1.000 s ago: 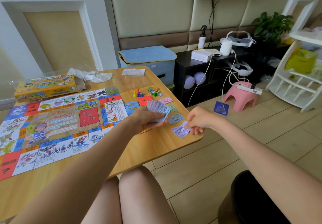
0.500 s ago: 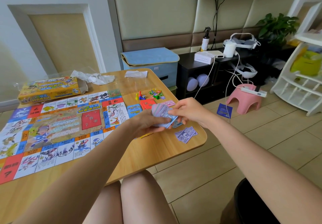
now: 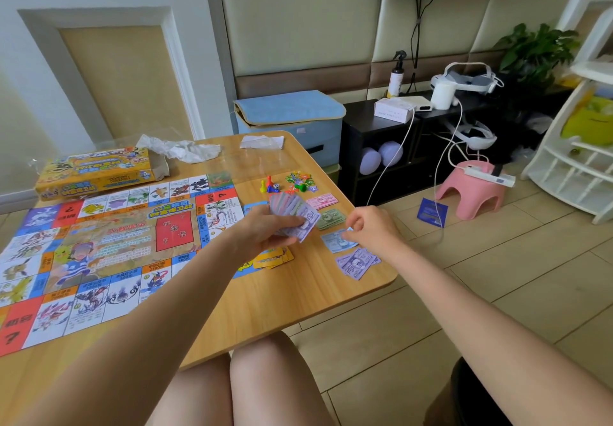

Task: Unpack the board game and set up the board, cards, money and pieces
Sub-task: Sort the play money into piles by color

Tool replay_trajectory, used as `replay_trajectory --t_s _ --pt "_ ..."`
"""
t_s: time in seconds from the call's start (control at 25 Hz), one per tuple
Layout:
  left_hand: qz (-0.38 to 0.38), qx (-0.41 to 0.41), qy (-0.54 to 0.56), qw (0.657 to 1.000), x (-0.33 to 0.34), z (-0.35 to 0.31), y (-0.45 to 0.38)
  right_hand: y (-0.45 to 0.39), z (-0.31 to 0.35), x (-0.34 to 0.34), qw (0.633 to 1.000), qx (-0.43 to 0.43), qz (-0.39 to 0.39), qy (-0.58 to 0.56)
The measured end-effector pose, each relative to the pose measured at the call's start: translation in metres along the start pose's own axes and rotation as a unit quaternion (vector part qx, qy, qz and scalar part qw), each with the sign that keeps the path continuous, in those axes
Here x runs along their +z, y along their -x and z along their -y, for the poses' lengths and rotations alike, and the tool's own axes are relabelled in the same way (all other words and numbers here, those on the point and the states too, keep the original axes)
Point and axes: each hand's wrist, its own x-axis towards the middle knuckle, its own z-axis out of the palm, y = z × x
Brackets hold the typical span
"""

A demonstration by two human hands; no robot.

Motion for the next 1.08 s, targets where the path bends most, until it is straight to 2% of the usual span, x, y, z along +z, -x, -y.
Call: replay_trajectory --t_s 0.08,0.16,0.2,0.28,0.4,0.52,0.64,0.76,0.96,1.04,1.08 --pt "0.002 0.001 -0.020 1.000 0.002 0.000 -0.001 0.001 0.001 0.002 0.998 -0.021 -0.033 0.051" --pt "-0.004 0.001 -0.035 0.999 0.004 0.000 -0.003 -0.001 0.010 -0.005 0.997 -0.038 -0.061 -0.015" --pt "-0.004 -0.001 -0.037 0.999 0.005 -0.001 -0.004 -0.003 0.017 -0.009 0.994 -0.042 -0.044 -0.093" --pt "0.007 -0.002 -0.040 0.999 0.008 -0.001 -0.005 -0.004 0.031 -0.013 0.978 -0.031 0.045 -0.203" --pt "0.013 0.010 -0.033 0.999 0.012 0.002 -0.006 -0.004 0.040 -0.013 0.969 -0.031 0.112 -0.216" --pt "0.000 0.010 0.004 1.000 0.010 0.005 -0.009 -0.005 0.035 -0.022 0.968 -0.015 0.162 -0.189" --pt "0.022 -0.001 -0.012 1.000 0.009 0.006 -0.006 -0.001 0.021 -0.033 0.966 -0.007 0.193 -0.171" --pt "0.053 -0.008 -0.034 0.998 0.016 0.008 0.000 0.008 0.010 -0.037 0.972 0.006 0.191 -0.137" --pt "0.063 -0.013 -0.048 0.997 0.026 0.011 0.002 0.026 -0.002 -0.030 0.985 -0.011 0.163 0.056" --pt "0.057 -0.014 -0.057 0.997 0.027 0.013 0.002 0.024 0.000 -0.033 0.989 -0.032 0.136 0.058" --pt "0.056 -0.012 -0.064 0.996 0.027 0.014 0.002 0.022 0.002 -0.035 0.992 -0.034 0.123 0.021"
